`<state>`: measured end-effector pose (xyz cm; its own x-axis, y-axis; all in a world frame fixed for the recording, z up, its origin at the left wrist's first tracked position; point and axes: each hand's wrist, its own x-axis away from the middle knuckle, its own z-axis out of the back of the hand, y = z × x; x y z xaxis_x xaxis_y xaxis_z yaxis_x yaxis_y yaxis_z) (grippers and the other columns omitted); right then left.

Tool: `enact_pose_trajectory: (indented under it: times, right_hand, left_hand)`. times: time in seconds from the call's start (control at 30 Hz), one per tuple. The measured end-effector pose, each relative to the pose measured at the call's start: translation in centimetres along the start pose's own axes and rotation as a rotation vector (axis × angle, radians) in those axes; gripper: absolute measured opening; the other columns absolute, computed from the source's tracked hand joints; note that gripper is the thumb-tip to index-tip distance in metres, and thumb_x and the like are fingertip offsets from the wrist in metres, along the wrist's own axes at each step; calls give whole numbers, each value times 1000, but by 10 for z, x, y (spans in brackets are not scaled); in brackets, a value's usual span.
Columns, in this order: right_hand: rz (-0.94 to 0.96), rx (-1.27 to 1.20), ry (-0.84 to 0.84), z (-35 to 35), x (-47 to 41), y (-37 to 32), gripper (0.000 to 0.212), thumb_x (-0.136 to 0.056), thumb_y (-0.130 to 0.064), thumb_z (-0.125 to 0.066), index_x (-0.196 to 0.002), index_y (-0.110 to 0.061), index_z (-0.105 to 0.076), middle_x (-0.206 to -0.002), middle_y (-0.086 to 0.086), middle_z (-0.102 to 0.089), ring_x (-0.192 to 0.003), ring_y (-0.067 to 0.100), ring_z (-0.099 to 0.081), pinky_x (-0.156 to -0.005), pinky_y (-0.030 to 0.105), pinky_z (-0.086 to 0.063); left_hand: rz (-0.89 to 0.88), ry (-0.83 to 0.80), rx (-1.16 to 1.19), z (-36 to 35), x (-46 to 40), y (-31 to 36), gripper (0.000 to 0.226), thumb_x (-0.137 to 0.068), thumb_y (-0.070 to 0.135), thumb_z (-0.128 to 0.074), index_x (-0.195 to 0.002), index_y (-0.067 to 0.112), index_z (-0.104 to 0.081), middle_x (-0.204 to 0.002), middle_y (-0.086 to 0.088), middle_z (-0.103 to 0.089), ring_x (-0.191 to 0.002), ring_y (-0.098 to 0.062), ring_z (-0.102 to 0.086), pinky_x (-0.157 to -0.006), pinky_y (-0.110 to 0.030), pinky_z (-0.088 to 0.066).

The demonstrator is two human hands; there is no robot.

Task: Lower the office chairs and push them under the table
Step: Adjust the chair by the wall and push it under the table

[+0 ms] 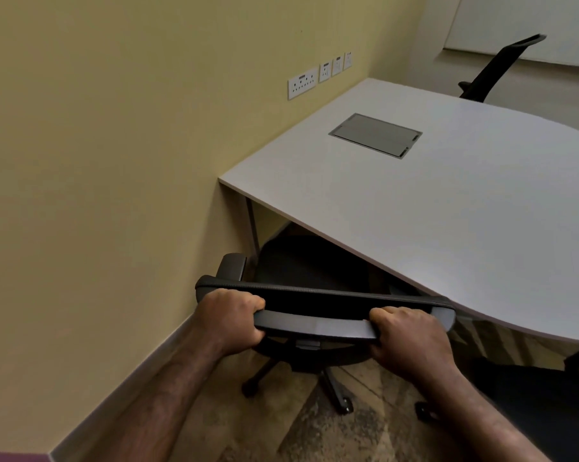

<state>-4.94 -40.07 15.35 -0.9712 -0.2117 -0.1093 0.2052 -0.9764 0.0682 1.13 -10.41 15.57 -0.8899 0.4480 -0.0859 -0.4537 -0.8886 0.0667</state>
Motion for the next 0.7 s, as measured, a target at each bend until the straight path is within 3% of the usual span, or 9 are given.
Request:
enact_pose_trajectory:
  times: [0.17,0.33,0.57,0.7]
  right_hand:
    - [-85,11,-65,2,-27,6,20,-71,-50,-55,-72,-30,-53,-68,-9,-59,-64,13,-57,-52,29,-35]
    - [-92,51,-20,2,-55,-8,28,-60,-48,-62,-60,-30,-40,-55,-6,-56,-51,15,-56,-45,26,-21]
    - [-63,26,53,-6,-103,-16,26,-62,-51,-53,-59,-29,-40,-52,-6,-53,-47,15,-54,-43,26,-19]
    - [-40,-13,111,-9,-132,-17,35,-59,-48,-62,-59,-31,-32,-47,-9,-47,-40,11,-48,-41,24,-14]
  left_hand:
    - [-68,31,-4,1,-32,-33,18,-58,40,-54,-65,25,-58,-58,5,-59,-57,-22,-58,-53,-26,-30]
    - [-110,22,-25,1,-63,-67,19,-58,38,-56,-69,24,-61,-65,5,-64,-62,-22,-60,-57,-26,-30]
    - [-133,-30,-79,2,-114,-114,20,-63,38,-58,-77,24,-61,-77,5,-67,-75,-22,-62,-59,-27,-33]
    - [-129,-22,-71,2,-146,-137,15,-62,34,-61,-72,22,-59,-73,2,-66,-72,-25,-62,-56,-28,-35]
